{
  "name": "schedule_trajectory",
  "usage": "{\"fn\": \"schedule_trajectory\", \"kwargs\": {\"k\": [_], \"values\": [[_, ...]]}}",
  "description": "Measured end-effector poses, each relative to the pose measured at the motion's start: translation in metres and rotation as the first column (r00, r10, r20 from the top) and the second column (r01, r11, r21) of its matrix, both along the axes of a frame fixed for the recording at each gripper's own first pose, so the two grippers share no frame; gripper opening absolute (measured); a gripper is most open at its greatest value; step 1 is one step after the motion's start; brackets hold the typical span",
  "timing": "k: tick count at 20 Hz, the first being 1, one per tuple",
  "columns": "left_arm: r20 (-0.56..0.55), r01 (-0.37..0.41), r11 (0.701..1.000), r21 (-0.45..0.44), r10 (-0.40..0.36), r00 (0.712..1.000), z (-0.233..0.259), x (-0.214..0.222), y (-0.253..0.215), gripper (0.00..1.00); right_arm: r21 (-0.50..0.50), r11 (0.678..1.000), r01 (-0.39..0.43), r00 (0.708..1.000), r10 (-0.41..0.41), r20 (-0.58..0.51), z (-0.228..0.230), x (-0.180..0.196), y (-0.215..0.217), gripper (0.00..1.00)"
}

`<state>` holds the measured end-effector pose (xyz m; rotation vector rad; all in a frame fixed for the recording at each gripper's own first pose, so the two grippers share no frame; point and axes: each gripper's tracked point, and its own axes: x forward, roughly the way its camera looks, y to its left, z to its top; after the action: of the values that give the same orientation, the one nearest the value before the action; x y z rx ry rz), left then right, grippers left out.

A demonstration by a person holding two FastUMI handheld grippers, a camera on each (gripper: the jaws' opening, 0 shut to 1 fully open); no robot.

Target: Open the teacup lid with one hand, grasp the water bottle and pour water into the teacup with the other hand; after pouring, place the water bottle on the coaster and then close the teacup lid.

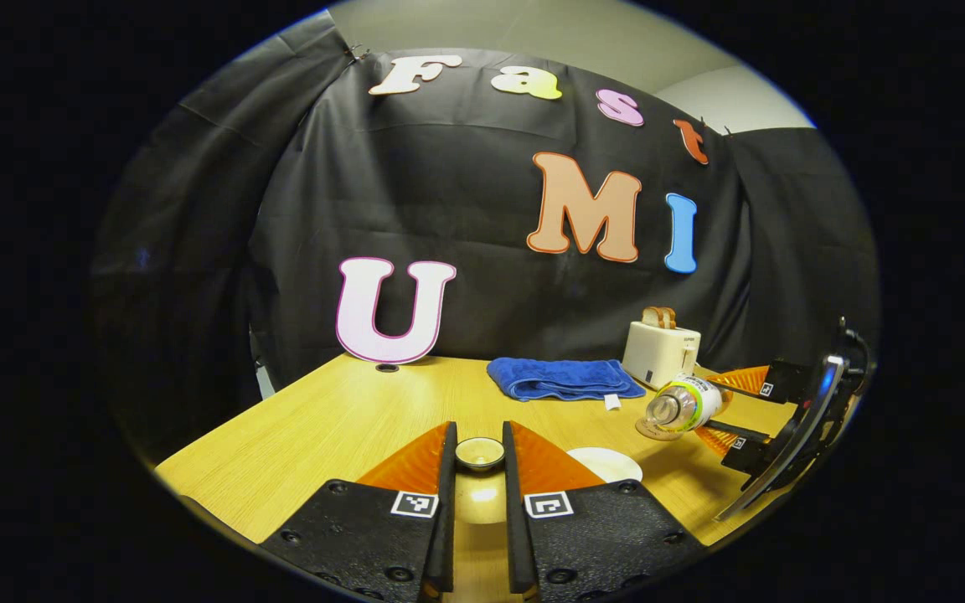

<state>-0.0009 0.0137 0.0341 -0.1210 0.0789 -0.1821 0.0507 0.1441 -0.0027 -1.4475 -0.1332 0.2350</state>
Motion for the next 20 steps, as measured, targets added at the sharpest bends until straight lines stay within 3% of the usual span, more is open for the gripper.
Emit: {"fn": "schedule_trajectory", "kwargs": {"k": [8, 20], "values": [[-0.005, 0.004, 1.0, 0.003, -0.004, 1.0, -0.001, 0.001, 0.002, 0.23, -0.18, 0.983, -0.034, 0.998, 0.043, 0.044, 0.004, 0.002, 0.007, 0.57], [-0.016, 0.036, 0.999, -0.014, -0.036, 0.999, -0.002, 0.001, -0.008, 0.23, -0.427, 0.901, -0.081, 0.989, 0.125, 0.077, 0.014, 0.004, 0.018, 0.57]]}}
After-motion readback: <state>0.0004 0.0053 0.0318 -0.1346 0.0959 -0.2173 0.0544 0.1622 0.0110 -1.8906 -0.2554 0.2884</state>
